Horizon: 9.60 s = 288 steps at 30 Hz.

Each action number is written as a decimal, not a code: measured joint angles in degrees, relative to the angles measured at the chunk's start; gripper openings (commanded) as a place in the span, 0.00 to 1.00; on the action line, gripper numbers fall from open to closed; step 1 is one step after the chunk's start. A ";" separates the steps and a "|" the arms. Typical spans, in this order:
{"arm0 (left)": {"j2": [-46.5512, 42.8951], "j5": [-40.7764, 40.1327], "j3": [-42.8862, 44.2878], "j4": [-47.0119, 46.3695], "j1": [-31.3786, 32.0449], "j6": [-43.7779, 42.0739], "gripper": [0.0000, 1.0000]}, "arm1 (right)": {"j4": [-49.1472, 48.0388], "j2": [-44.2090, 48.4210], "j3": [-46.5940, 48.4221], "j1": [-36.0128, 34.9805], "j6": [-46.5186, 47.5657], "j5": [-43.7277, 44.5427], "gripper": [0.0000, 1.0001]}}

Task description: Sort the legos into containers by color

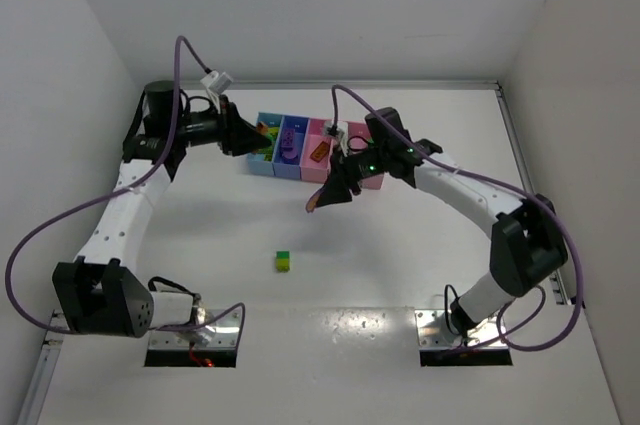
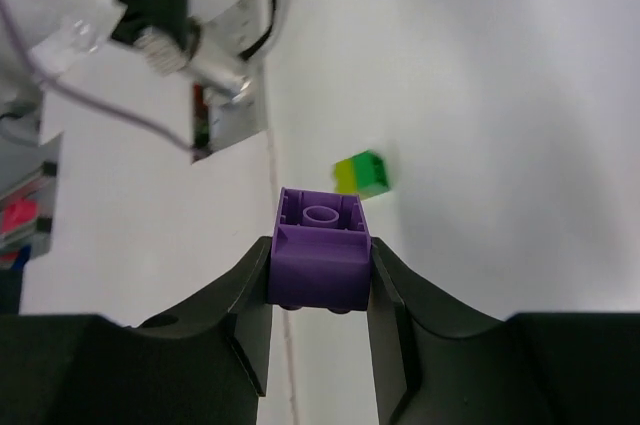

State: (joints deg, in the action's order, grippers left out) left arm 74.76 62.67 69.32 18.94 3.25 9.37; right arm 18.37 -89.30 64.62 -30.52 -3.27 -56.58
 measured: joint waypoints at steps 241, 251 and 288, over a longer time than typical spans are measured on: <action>-2.14 -12.72 -25.11 -50.64 9.18 65.20 0.55 | -26.08 11.32 -3.63 -16.74 -7.63 57.48 0.00; -1.38 -12.41 -24.96 -52.35 9.22 66.55 0.00 | -26.16 11.32 -3.89 -17.66 -5.88 59.06 0.00; -0.35 -23.98 -9.75 -14.69 1.07 34.77 0.00 | -20.87 -5.57 -1.99 5.20 -20.59 41.62 0.00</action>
State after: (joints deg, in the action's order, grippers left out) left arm 74.41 38.70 59.57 4.25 4.32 44.14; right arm -2.50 -94.87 62.63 -25.32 -23.86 -14.96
